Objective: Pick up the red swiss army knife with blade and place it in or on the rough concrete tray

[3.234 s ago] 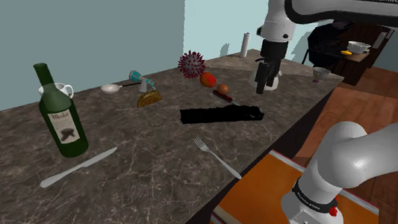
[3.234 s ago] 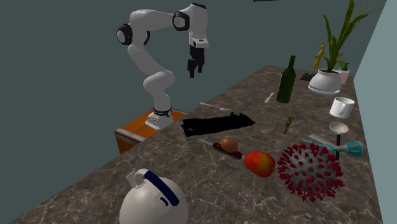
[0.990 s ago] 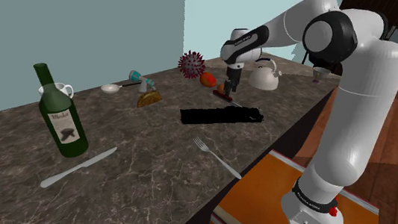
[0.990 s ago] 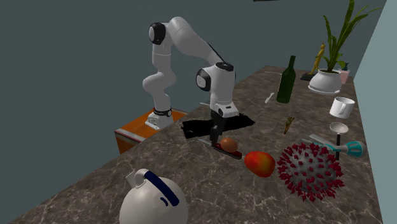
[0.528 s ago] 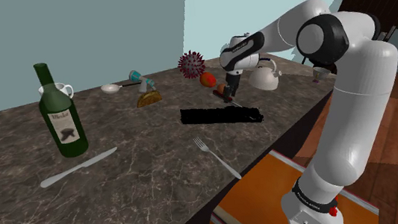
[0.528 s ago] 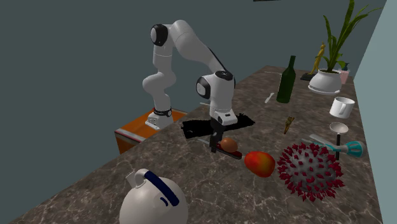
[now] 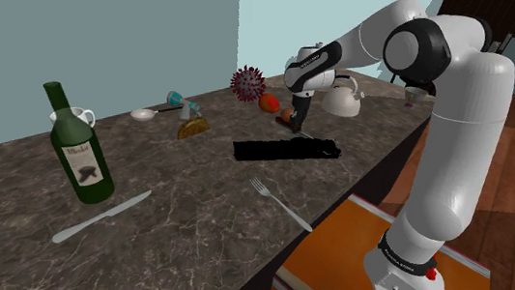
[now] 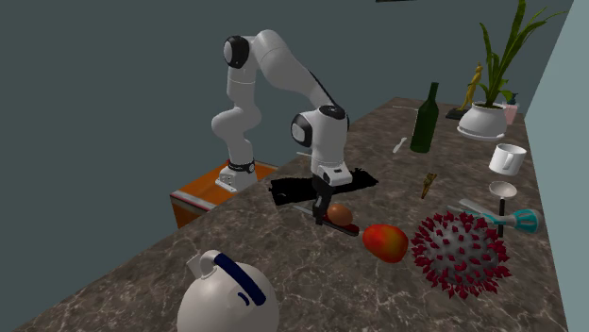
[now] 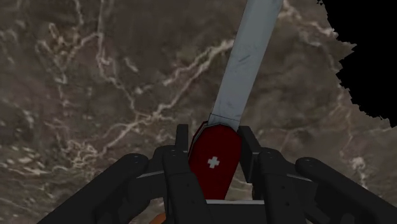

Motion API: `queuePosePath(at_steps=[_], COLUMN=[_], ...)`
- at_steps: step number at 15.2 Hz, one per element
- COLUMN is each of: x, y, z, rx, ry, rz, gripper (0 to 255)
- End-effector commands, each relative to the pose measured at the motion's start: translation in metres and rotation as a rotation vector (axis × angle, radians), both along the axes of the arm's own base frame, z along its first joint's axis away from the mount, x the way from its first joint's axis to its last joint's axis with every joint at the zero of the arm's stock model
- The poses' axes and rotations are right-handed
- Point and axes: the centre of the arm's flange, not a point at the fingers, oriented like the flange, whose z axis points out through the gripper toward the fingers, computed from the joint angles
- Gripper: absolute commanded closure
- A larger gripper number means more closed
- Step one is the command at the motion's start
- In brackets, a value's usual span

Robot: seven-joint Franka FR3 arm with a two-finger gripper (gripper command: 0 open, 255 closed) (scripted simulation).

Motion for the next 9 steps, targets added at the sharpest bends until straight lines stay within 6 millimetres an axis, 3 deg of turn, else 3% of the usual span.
queuePosePath(at_steps=[1, 9], x=[-0.0002, -0.0002], y=[-0.0001, -0.0001], z=[-0.0007, 0.0046], rx=[0.0, 0.0], ry=[0.001, 0.001], rz=[0.0, 0.0], gripper=[255, 255])
